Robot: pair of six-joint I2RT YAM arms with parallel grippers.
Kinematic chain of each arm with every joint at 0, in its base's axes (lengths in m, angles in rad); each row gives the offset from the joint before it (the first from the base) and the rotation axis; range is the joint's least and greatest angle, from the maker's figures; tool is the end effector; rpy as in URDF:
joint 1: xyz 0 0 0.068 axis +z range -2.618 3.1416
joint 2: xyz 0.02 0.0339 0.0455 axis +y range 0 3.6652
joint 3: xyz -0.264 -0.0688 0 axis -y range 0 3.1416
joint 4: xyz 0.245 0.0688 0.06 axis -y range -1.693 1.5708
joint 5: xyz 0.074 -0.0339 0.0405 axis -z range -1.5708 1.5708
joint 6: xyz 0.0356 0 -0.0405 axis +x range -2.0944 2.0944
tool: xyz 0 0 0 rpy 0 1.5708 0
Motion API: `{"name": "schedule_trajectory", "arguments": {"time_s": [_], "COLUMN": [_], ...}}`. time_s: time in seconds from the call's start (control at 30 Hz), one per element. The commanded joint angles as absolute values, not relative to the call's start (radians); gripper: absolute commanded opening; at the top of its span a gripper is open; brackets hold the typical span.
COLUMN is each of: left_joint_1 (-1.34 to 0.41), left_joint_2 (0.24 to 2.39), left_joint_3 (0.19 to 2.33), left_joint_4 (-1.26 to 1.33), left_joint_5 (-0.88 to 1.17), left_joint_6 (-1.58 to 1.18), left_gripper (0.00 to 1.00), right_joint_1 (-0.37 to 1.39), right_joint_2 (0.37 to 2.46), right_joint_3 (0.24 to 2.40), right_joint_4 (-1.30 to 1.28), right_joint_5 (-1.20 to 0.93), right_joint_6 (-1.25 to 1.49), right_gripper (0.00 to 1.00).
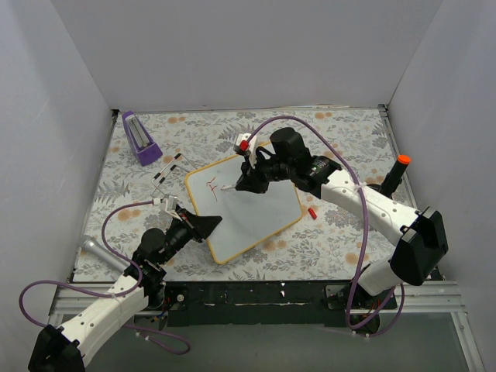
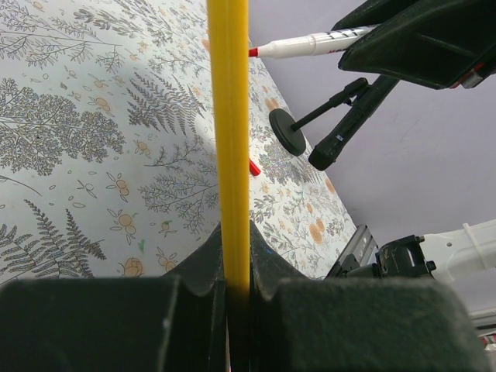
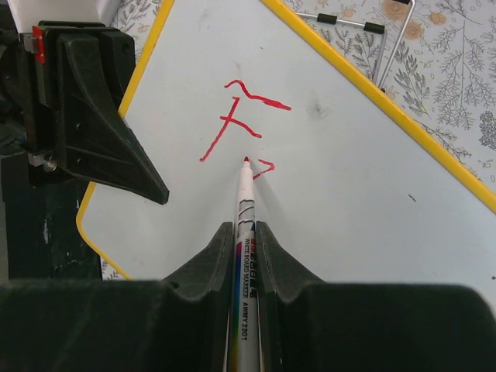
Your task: Write a sentence on the whiteboard
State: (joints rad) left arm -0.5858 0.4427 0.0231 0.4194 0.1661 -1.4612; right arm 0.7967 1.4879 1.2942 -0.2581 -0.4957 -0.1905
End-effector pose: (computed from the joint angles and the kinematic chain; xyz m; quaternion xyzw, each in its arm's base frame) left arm 0.1124 -0.0816 0.1816 -0.2456 0.6632 -0.6322 0.3166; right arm 0.2290 0.2584 0.3423 -0.5039 0.6619 0.3520 0.4290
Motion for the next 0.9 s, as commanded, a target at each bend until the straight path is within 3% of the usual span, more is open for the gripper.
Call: {"name": "schedule_trajectory", "arguments": {"time_s": [0.0,0.87], "left_joint_1": [-0.588,-0.588], "left_joint_2": [0.422,0.420], "left_joint_3": [0.043,0.038], "left_joint_4": [0.561,0.560], "left_joint_5": [0.178,0.178], "left_joint_6": [-1.453,-1.453], "left_gripper": [0.00,0.00], "right_joint_1": [0.804,0.802], "right_joint_2": [1.482,1.467], "right_joint_3": [1.307,1.255], "right_joint_4": [-0.229,-0.278], "right_joint_5": [-0.538,-0.482], "right_joint_6": [-0.215,-0.264], "right_gripper": [0.01,0.01]}}
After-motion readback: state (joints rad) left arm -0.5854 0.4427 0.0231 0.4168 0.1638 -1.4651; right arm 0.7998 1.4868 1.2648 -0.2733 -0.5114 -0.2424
